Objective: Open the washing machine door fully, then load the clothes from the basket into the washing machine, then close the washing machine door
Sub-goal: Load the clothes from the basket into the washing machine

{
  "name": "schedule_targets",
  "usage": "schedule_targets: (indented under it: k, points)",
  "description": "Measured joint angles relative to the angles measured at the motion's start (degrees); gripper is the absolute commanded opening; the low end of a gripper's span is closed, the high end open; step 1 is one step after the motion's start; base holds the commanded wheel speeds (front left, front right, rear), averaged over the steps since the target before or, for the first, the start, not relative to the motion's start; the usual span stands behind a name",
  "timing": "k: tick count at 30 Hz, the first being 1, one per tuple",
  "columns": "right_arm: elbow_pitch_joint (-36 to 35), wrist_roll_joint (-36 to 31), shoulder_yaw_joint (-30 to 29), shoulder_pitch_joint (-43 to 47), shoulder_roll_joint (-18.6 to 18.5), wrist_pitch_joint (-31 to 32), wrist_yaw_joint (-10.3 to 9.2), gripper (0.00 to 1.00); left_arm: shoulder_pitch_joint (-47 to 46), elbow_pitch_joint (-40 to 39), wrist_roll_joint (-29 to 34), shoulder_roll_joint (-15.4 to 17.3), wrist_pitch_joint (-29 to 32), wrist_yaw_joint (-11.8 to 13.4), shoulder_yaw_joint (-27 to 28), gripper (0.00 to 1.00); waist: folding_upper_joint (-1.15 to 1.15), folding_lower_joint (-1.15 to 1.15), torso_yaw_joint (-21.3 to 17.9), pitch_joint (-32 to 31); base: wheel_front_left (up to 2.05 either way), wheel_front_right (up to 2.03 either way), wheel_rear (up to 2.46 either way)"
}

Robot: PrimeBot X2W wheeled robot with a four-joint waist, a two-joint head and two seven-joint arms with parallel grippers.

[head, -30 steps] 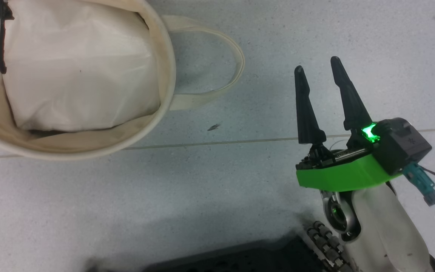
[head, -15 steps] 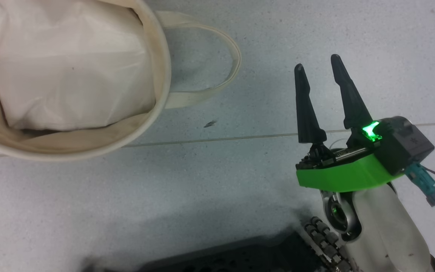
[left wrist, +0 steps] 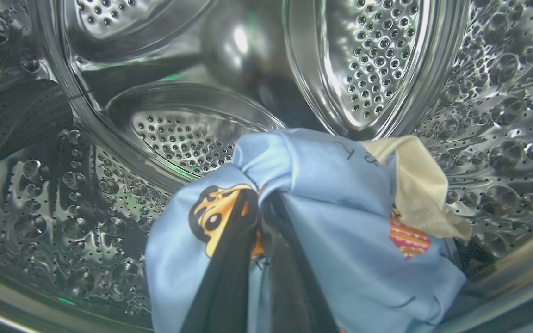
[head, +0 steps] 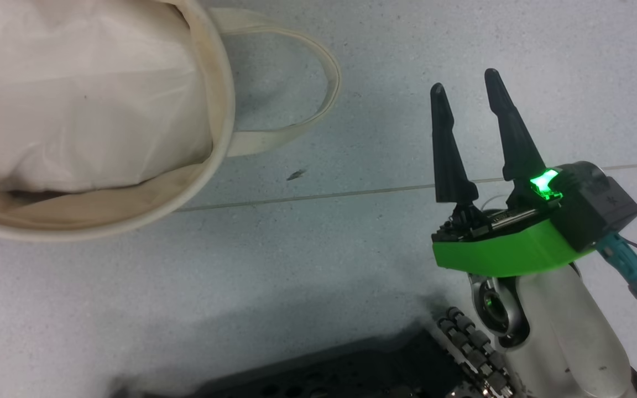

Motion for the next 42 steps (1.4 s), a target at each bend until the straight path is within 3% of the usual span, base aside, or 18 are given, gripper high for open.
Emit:
schedule_targets:
  k: [5,6,7,13,18,25,42]
  points:
    - [0.01,0.00,0.01,0.01,0.03,0.00,0.00,1.00,-0.02,-0.16,-1.40,0.15,0.00,-0.41,0.13,0.03,0.00,0.00,-0.38,0.58,0.00,0.00,0.00]
    - [0.01,0.00,-0.01,0.01,0.03,0.00,0.00,1.00,-0.02,-0.16,-2.07,0.05,0.00,-0.42,0.24,0.83,0.00,0.00,-0.39,0.71,0.00,0.00,0.00]
    - [-0.02,0.00,-0.04,0.01,0.03,0.00,0.00,1.00,-0.02,-0.21,-2.61,0.03,0.00,-0.43,0.38,1.00,0.00,0.00,-0.33,0.87,0.00,0.00,0.00]
    - [-0.07,-0.21,-0.42,-0.01,0.03,0.00,0.00,1.00,0.28,-1.22,-4.98,-1.16,0.00,-2.15,1.05,1.00,0.00,0.00,1.18,0.94,0.00,0.00,0.00]
    - [-0.05,-1.10,-1.10,-0.01,0.04,0.00,0.00,1.00,5.33,-7.73,-7.73,-2.32,0.00,-3.34,1.11,1.00,0.00,0.00,2.74,-0.75,0.00,0.00,0.00]
    - [0.73,-2.11,-1.86,0.14,-0.20,0.00,0.00,1.00,22.08,-18.83,-11.61,-3.27,0.00,-4.50,0.33,1.00,0.00,0.00,5.48,-6.05,0.00,0.00,0.00]
    - [5.16,-1.51,-1.76,5.79,-0.67,0.00,0.00,1.00,59.32,-33.28,-17.66,-8.17,0.00,-4.89,3.39,1.00,0.01,-0.02,10.74,-25.37,0.00,0.00,0.00]
